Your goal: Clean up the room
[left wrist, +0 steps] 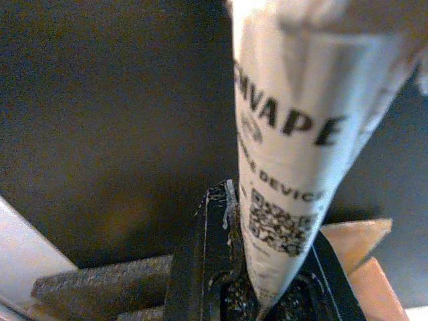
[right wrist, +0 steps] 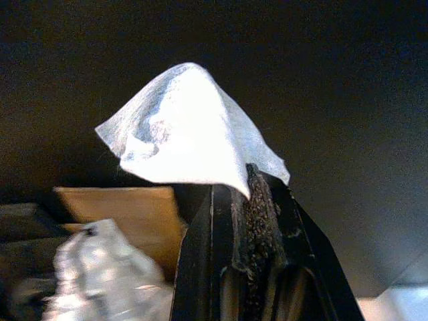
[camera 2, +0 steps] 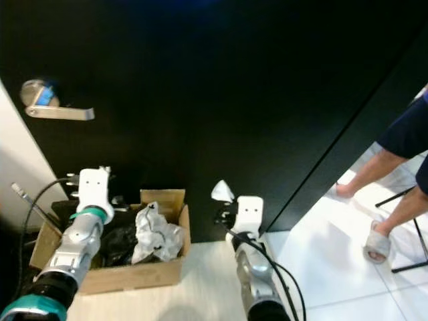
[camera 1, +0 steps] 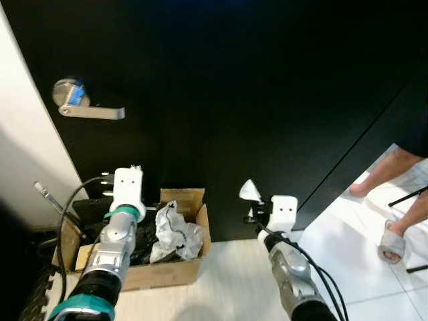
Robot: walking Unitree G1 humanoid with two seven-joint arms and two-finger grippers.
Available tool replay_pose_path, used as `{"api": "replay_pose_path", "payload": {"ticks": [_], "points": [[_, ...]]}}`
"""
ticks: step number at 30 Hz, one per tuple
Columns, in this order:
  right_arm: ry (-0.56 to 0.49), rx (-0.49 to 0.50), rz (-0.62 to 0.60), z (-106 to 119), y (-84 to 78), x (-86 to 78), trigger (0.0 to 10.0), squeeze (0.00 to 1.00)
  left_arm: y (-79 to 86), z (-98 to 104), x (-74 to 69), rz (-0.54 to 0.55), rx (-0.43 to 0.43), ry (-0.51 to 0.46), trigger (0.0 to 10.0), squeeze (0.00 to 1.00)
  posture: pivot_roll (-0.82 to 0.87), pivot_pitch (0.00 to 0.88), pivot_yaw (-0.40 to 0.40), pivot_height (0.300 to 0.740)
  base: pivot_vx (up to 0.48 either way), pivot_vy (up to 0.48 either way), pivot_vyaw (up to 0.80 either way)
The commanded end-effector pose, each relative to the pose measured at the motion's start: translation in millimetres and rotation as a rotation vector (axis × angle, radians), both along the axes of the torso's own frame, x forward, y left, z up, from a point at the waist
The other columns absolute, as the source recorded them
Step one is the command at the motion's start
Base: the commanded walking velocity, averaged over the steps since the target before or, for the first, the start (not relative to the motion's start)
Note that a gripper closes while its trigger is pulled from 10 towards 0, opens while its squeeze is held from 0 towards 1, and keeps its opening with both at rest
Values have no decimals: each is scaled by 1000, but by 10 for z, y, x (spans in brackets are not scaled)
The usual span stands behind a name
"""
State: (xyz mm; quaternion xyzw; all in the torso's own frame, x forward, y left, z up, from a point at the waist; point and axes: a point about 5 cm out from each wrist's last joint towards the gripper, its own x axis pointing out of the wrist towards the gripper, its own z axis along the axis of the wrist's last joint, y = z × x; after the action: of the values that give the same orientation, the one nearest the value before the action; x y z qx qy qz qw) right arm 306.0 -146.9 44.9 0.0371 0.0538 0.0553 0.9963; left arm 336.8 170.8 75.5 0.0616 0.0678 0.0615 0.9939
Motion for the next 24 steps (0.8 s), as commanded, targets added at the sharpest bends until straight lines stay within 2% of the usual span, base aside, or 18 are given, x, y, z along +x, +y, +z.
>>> {"api": "replay_pose_path", "payload": {"ticks": [1, 3, 6, 9, 11, 13, 14, 15, 16, 17, 19, 21, 24], "points": [[-2, -31, 7, -2, 17, -6, 10000, 0, 135, -65, -35, 61, 44, 27, 10000, 0, 62, 9, -33, 740, 240, 0, 800], [-2, -31, 7, -2, 17, -6, 10000, 0, 135, -65, -35, 61, 44, 27, 10000, 0, 62, 9, -33, 740, 240, 0, 800], [-5, -13, 13, -1, 25, -16, 10000, 0, 363, -141, -124, 123, 66, 45, 10000, 0, 61, 20, -33, 740, 0, 0, 254], [-3, 0, 15, -6, 26, -23, 10000, 0, 406, -167, -154, 127, 71, 51, 10000, 0, 61, 20, -33, 740, 0, 0, 0], [-3, 0, 15, -6, 26, -23, 10000, 0, 406, -167, -154, 127, 71, 51, 10000, 0, 61, 20, -33, 740, 0, 0, 0], [-1, -4, 19, -12, 25, -32, 10000, 0, 407, -212, -183, 107, 103, 70, 10000, 0, 63, 26, -32, 740, 0, 0, 0], [6, -3, 21, -33, 20, -49, 10000, 0, 384, -303, -236, 57, 150, 111, 10000, 0, 64, 29, -32, 740, 0, 0, 0], [6, -3, 21, -33, 20, -49, 10000, 0, 384, -303, -236, 57, 150, 111, 10000, 0, 64, 29, -32, 740, 0, 0, 0], [37, -12, 21, -106, -7, -94, 10000, 0, 322, -505, -352, -38, 199, 211, 10000, 0, 63, 31, -32, 740, 0, 0, 0], [37, -12, 21, -106, -7, -94, 10000, 0, 322, -505, -352, -38, 199, 211, 10000, 0, 63, 31, -32, 740, 0, 0, 0], [135, -44, 10, -324, -107, -242, 10000, 0, 224, -857, -608, -173, 279, 391, 10000, 0, 61, 33, -35, 740, 0, 0, 0], [135, -44, 10, -324, -107, -242, 10000, 0, 224, -857, -608, -173, 279, 391, 10000, 0, 61, 33, -35, 740, 0, 0, 0], [174, -58, 3, -417, -170, -333, 10000, 0, 196, -817, -555, -118, 285, 359, 10000, 0, 63, 40, -42, 740, 0, 0, 0]]}}
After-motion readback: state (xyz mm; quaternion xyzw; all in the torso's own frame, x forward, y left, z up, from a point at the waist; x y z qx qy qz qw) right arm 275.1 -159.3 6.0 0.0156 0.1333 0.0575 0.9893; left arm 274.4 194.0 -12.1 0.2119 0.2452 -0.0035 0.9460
